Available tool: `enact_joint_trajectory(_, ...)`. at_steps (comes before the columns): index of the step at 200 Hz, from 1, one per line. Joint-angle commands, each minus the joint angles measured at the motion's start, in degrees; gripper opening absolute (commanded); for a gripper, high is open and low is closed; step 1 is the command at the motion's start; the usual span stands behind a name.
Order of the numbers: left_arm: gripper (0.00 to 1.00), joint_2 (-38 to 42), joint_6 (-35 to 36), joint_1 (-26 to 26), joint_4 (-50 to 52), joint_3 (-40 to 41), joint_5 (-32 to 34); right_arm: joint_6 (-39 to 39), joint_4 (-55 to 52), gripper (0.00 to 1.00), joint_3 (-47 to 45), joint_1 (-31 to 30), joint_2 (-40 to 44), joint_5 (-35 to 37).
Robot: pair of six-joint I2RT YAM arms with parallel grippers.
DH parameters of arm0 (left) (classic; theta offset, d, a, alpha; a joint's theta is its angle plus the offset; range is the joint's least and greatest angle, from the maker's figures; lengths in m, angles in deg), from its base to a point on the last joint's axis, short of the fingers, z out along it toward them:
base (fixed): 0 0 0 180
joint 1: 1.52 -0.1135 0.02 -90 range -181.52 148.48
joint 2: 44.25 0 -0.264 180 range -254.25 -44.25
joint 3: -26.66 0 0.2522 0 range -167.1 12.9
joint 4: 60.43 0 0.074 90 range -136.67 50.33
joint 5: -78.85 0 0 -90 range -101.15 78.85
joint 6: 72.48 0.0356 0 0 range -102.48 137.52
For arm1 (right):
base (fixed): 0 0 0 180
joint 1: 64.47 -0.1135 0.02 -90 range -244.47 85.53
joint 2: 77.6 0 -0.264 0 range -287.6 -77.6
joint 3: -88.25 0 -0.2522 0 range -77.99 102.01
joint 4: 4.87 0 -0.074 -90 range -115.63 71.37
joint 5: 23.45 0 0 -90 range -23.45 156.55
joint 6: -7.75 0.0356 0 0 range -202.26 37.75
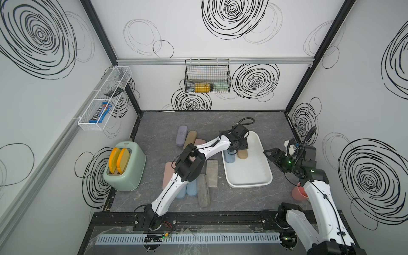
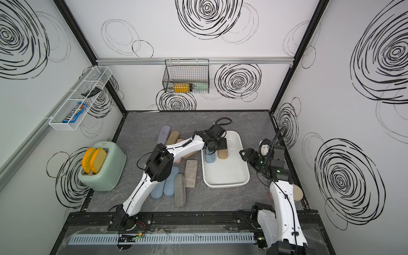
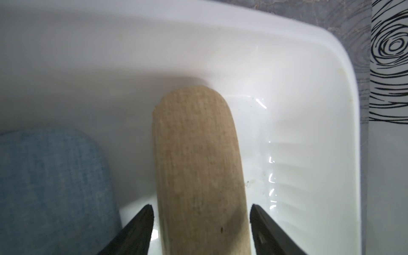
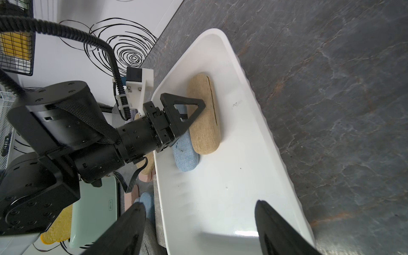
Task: Put the glasses cases into the storage boxes
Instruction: Place the glasses case in the storage box.
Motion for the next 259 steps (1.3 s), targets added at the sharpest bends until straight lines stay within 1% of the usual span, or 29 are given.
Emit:
enact_joint_trajectory(1,0.74,-0.50,-0.31,-0.27,-0.36,-1.79,0.35,0.18,-0.37,0.82,0.40,-0.05,0.03,-0.88)
enact_joint_trajectory(28,0.76,1.43,-0.12,0.12,-0.02,-1.88,0.73,0.14,-0.23,0.82,0.67,-0.13,-0.04,-1.13)
enact_joint_trajectory(50,0.83,4.82,0.98,0.47,1.17,-1.14,2.98,0.30,-0.15,0.82,0.83,-0.53,-0.37,-1.28)
enact_joint_trajectory(64,0.85,7.99,2.02,0.52,1.40,0.79,4.20,0.51,0.03,0.82,1.00,-1.49,-0.43,-0.53)
enact_joint_trajectory(81,0.85,13.40,4.16,0.68,0.85,4.51,6.49,1.21,0.07,0.82,1.58,-4.27,-0.61,1.93)
enact_joint_trajectory(101,0.88,22.00,7.37,1.01,-0.31,10.32,9.85,2.70,0.79,0.82,2.47,-9.56,-1.02,6.25)
enact_joint_trajectory(120,0.93,31.79,10.35,0.63,-3.60,18.89,12.77,3.99,1.52,0.83,3.79,-15.96,-1.98,10.91)
enact_joint_trajectory(125,0.95,34.74,11.19,0.48,-4.80,21.40,13.10,4.21,1.67,0.83,4.15,-17.78,-2.35,12.29)
enact_joint_trajectory(131,0.99,37.99,12.18,0.17,-6.35,24.69,13.42,4.33,1.90,0.83,4.71,-20.06,-2.85,13.88)
enact_joint_trajectory(136,0.96,40.70,12.98,-0.21,-7.66,27.33,13.43,4.27,2.13,0.83,5.15,-22.09,-3.27,15.40)
enact_joint_trajectory(150,0.96,48.24,14.33,-1.67,-10.42,34.26,14.22,4.35,2.82,0.86,6.35,-28.32,-4.96,19.09)
enact_joint_trajectory(158,0.96,52.10,15.02,-2.91,-11.55,37.78,14.78,4.36,3.51,0.92,7.09,-32.24,-6.19,20.80)
enact_joint_trajectory(164,0.96,54.68,15.59,-3.98,-12.14,40.20,14.97,4.34,3.93,0.99,7.76,-35.27,-7.32,22.31)
enact_joint_trajectory(168,0.96,56.48,15.95,-4.84,-12.53,41.83,14.95,4.37,4.32,0.98,8.30,-37.60,-8.13,23.48)
enact_joint_trajectory(180,0.96,61.39,16.96,-7.80,-12.90,46.04,14.49,4.51,4.85,0.98,10.34,-46.27,-11.03,29.46)
enact_joint_trajectory(202,0.96,70.95,18.43,-14.42,-15.04,55.05,11.31,5.71,3.67,0.98,15.92,-62.92,-19.30,43.09)
enact_joint_trajectory(214,0.96,76.16,17.15,-19.37,-16.58,60.49,8.87,7.14,2.54,0.97,19.18,-69.94,-24.88,48.08)
enact_joint_trajectory(222,0.96,79.43,15.95,-23.09,-17.96,64.17,5.82,8.67,1.45,0.98,21.39,-73.58,-28.60,50.72)
enact_joint_trajectory(233,0.96,83.58,13.79,-28.00,-19.69,68.96,2.01,9.94,-0.20,0.98,24.52,-77.44,-33.54,52.62)
enact_joint_trajectory(244,0.96,86.17,11.83,-31.94,-21.15,73.21,-1.62,11.22,-2.23,0.97,28.13,-79.86,-38.13,51.82)
enact_joint_trajectory(259,0.96,87.00,10.72,-35.67,-20.28,75.98,-6.15,11.08,-2.78,0.97,31.54,-82.09,-43.27,49.85)
